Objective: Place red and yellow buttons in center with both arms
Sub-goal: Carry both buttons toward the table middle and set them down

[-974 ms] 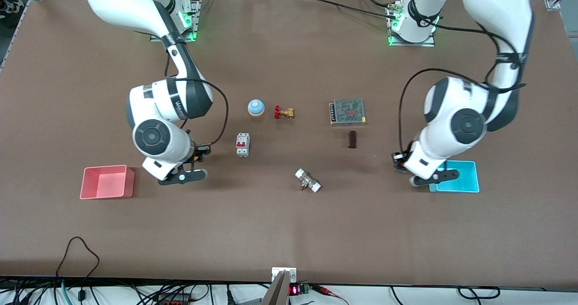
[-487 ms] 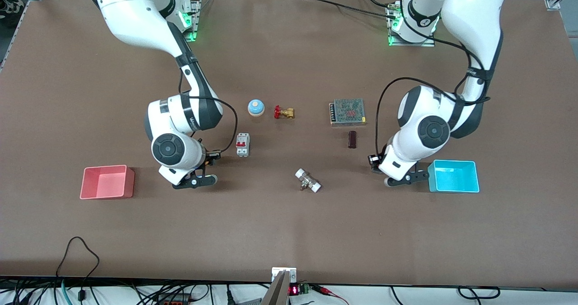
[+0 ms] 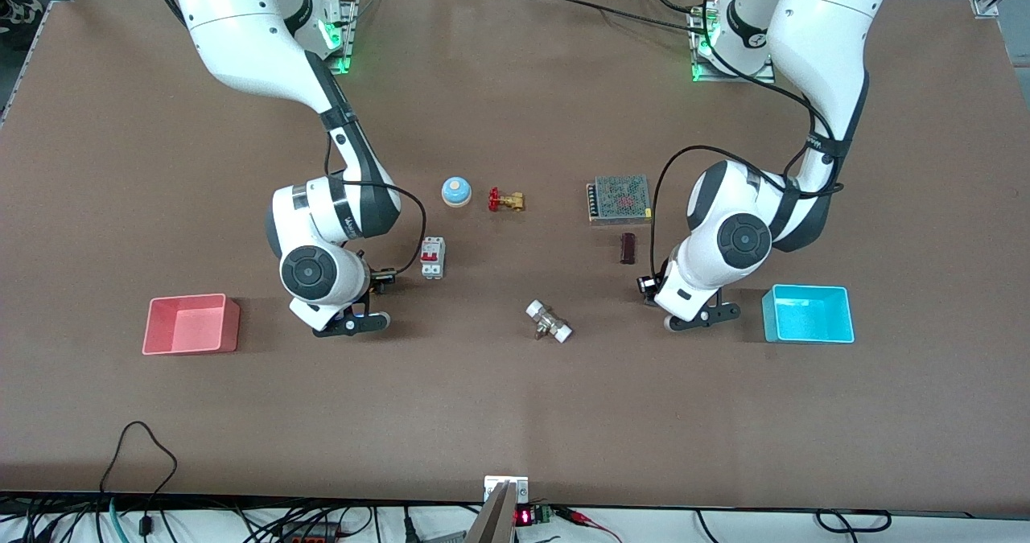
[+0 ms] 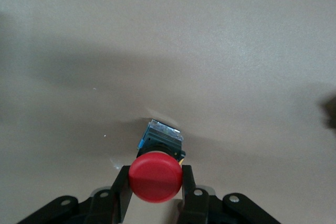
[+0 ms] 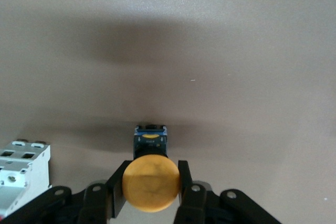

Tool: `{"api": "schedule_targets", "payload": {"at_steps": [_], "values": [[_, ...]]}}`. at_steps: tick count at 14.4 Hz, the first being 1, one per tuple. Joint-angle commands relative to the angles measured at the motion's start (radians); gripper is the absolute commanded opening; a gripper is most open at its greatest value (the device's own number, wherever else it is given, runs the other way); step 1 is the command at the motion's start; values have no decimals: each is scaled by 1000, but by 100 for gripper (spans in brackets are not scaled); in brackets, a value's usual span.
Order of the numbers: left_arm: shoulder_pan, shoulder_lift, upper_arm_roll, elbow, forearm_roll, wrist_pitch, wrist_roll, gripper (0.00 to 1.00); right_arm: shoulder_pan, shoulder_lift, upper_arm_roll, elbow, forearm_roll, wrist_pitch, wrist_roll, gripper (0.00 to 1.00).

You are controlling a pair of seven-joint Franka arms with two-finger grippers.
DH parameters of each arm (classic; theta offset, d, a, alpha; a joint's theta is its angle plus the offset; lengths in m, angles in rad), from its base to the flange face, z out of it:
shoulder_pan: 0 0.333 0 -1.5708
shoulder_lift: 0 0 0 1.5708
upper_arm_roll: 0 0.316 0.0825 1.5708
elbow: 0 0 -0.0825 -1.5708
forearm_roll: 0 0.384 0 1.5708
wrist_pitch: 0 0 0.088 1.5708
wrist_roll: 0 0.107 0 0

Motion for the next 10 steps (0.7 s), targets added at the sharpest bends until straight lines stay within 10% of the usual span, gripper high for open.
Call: {"api": "schedule_targets", "payload": {"at_steps": [1,4,7,10], "values": [[-4,-1,-1,0,-18,11,-4,48,7,11,-8,-12,15,14,18,31],[2,-19,1,9,-18,2,-2,69,10,5,-8,-7,17,10,59,100],[13,-74,11,9,-15,-6,-2,96,27,-52,-9,-2,15,-1,99,100],[16,-139,39,9,-3,-59,7,100,24,-148,-9,1,15,-38,101,100]]}}
